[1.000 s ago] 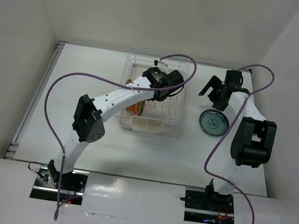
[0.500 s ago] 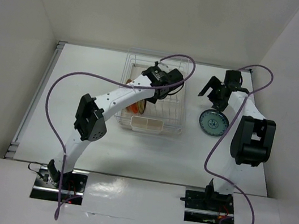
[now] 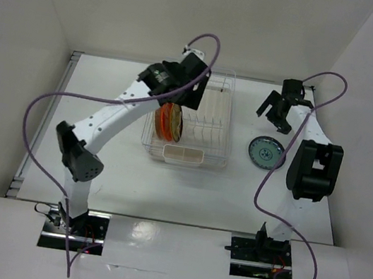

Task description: Load the plates into the dish rack

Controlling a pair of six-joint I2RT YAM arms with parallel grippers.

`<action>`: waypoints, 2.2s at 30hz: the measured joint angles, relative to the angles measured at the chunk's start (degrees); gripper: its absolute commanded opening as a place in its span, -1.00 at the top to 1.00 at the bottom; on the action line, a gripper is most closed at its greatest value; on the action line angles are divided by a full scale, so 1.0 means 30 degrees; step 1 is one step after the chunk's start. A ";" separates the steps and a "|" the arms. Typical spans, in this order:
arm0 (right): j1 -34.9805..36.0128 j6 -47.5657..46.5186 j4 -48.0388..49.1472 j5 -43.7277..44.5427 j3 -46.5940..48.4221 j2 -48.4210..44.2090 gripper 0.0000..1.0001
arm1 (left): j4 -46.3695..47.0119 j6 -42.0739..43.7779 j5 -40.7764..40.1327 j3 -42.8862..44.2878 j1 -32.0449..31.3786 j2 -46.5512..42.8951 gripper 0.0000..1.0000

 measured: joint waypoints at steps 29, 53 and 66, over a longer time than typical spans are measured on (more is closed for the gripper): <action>-0.2142 0.6470 0.0699 -0.0692 -1.4724 -1.2670 -0.90 | 1.0644 0.2841 2.2418 -0.8568 0.5865 -0.6557 -0.98; -0.2142 0.8094 0.6747 -0.0415 -1.8280 -1.1628 -0.38 | 1.0994 0.2790 2.4239 -0.9581 0.7978 -0.7723 -0.98; -0.2528 0.8568 0.8728 0.0794 -1.7981 -0.9748 -0.01 | 1.0484 0.2754 2.4254 -0.9581 0.8276 -0.7715 -0.98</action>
